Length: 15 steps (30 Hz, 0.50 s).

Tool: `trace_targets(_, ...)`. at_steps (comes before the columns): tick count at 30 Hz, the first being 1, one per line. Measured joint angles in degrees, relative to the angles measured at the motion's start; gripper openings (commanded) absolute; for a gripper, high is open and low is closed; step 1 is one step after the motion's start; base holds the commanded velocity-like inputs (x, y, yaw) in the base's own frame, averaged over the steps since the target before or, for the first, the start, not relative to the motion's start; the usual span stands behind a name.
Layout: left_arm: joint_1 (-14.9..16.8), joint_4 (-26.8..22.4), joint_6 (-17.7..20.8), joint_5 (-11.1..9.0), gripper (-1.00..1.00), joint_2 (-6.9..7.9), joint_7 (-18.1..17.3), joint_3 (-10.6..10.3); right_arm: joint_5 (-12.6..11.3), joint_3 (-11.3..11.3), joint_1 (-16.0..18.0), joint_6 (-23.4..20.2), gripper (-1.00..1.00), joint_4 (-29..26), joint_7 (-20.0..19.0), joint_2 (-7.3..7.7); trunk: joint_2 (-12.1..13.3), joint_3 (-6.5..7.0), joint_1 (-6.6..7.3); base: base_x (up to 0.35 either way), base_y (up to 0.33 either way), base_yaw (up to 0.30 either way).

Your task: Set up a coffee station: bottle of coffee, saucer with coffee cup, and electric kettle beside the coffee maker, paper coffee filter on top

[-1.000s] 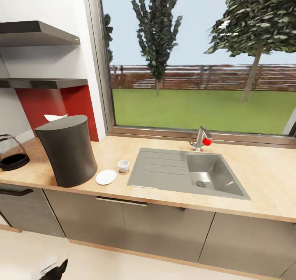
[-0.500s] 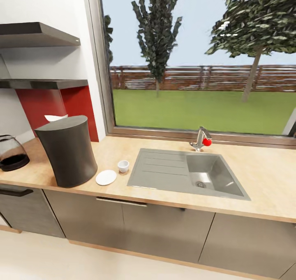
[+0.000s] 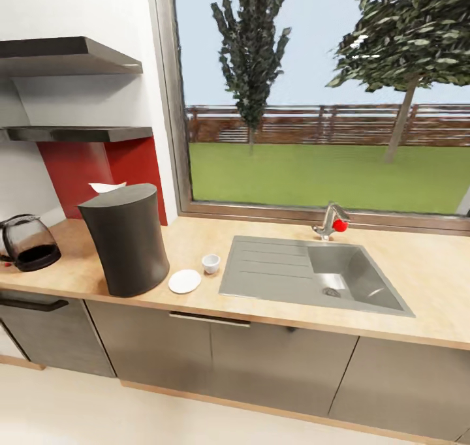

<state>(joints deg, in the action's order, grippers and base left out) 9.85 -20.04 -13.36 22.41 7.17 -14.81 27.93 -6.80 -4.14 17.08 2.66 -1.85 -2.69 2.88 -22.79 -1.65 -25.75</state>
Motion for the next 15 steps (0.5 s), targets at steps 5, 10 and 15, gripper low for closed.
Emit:
trace_targets(5, 0.0, 0.0, 0.0, -0.2, 1.0, 0.25, -0.2, 0.1, 0.0, -0.1, 0.0, 0.0, 1.0, 0.0, 0.1, -0.08, 0.0, 0.0, 0.02, 0.051, 0.308, 0.207)
trace_targets(10, 0.0, 0.0, 0.0, -0.5, 1.0, 0.55, -0.3, 0.3, 0.0, -0.1, 0.0, 0.0, 1.0, 0.0, 0.1, -0.08, 0.0, -0.01, 0.02, 0.161, 0.306, 0.269)
trace_targets(15, 0.0, 0.0, -0.1, -0.3, 1.0, 0.59, -0.3, 0.2, 0.0, -0.1, 0.0, 0.0, 1.0, 0.1, 0.1, -0.07, 0.0, 0.0, 0.02, 0.202, 0.299, 0.276)
